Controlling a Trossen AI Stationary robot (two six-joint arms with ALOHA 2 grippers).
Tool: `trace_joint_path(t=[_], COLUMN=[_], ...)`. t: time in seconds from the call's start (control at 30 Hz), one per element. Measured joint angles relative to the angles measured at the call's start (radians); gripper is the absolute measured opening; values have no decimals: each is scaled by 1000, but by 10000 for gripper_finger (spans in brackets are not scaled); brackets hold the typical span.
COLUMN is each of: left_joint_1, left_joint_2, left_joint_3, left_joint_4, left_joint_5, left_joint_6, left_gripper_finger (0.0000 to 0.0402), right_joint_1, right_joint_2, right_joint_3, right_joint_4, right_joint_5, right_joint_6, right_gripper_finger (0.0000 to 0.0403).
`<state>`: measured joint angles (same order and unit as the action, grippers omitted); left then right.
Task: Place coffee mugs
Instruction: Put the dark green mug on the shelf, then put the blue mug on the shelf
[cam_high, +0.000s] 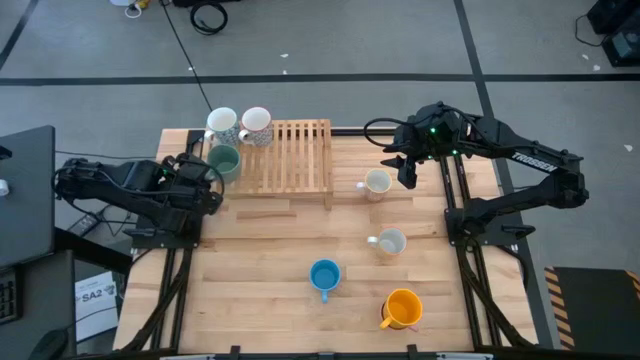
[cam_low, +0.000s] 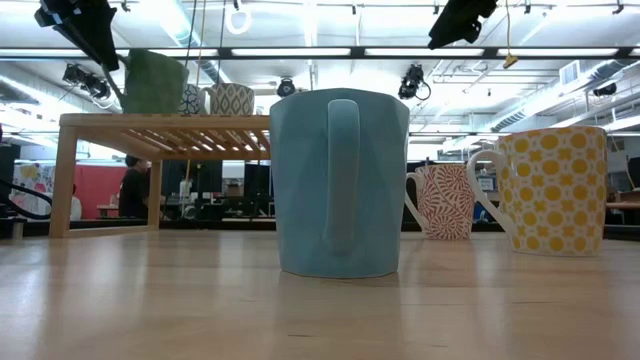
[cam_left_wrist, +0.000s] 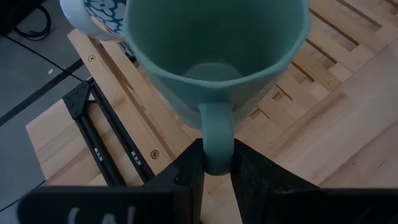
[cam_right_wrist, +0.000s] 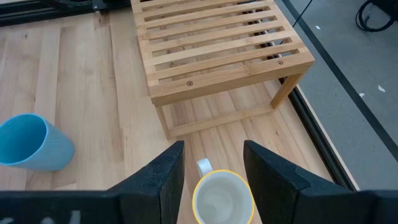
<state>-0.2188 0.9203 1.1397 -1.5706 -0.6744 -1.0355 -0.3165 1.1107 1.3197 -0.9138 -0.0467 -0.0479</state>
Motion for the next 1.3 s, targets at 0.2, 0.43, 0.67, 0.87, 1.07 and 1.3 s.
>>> trace_joint_path(t=[0.2, 0.43, 0.67, 0.87, 1.07, 1.3], left_joint_1=[0, 0, 0, 0, 0, 0], left_joint_2=[0, 0, 0, 0, 0, -1], left_joint_3=[0, 0, 0, 9, 106, 231], left_joint_4=[0, 0, 0, -1, 0, 88], left_joint_5=[-2, 0, -8, -40, -47, -47], left_joint_6=[-6, -8, -6, -19, 6, 3], left_gripper_finger=[122, 174, 195, 176, 160, 155], right_joint_1=[0, 0, 0, 0, 0, 0], right_joint_2=[0, 0, 0, 0, 0, 0], right_joint_3=[0, 0, 0, 0, 0, 0], right_joint_4=[0, 0, 0, 0, 0, 4], right_joint_5=[0, 0, 0, 0, 0, -3], right_joint_6=[0, 0, 0, 0, 0, 0], right_gripper_finger=[170, 170, 170, 170, 170, 170])
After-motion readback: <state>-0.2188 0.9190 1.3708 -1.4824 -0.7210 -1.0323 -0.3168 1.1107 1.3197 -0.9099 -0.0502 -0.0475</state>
